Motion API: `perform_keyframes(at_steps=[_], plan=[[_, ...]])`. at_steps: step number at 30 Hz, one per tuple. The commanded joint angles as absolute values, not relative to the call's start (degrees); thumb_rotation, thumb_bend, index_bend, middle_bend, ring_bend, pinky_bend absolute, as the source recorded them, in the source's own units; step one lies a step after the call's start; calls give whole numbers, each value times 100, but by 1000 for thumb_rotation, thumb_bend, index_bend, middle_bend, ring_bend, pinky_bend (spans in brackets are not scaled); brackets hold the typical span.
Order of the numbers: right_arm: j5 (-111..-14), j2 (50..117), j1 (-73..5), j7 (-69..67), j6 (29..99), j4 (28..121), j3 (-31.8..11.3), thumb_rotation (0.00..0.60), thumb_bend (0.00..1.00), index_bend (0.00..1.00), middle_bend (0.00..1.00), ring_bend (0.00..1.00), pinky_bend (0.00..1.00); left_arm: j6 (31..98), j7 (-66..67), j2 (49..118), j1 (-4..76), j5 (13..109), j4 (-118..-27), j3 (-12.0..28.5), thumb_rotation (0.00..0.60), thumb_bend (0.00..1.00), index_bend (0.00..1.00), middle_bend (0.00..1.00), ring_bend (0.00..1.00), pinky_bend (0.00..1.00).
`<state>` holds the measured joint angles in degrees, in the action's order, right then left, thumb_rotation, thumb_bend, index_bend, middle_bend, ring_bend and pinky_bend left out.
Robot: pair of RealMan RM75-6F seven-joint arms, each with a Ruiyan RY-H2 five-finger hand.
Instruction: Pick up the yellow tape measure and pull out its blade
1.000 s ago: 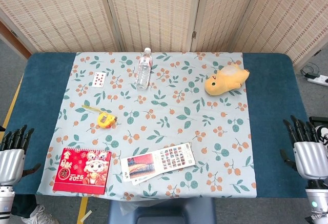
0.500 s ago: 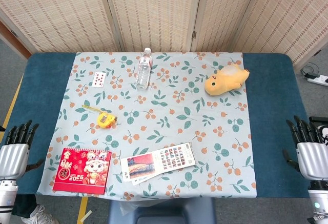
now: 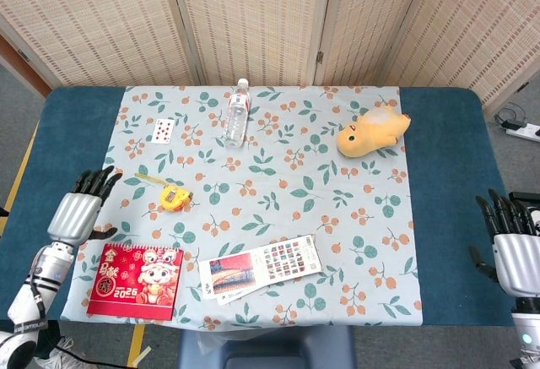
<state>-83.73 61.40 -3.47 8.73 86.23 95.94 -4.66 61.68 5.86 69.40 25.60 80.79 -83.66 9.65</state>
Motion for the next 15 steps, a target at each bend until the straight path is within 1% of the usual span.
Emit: perform_keyframes(at_steps=[1, 8, 13, 15], plan=[[-8394, 6134, -338, 876, 8645, 9606, -466, 600, 393, 0, 0, 7, 0, 5737, 464, 7054, 2952, 8134, -8091, 1019, 600, 210, 22, 0, 38, 0], [-8381, 6121, -307, 865, 8669, 9617, -462, 600, 394, 0, 0, 10, 0, 5084, 214, 7434, 3572, 8207, -7411, 979, 600, 224, 38, 3, 43, 0], [-8405, 6106, -310, 852, 8676, 9624, -467, 600, 394, 0, 0, 17, 0, 4667, 108, 7689, 3908, 8270, -6932, 852, 600, 264, 128, 43, 63, 0], [-8401, 6109, -307, 838, 8677, 9615, -469, 600, 393, 0, 0, 19, 0, 4534, 67, 7804, 4021, 8302, -6752, 789, 600, 289, 138, 61, 74, 0]])
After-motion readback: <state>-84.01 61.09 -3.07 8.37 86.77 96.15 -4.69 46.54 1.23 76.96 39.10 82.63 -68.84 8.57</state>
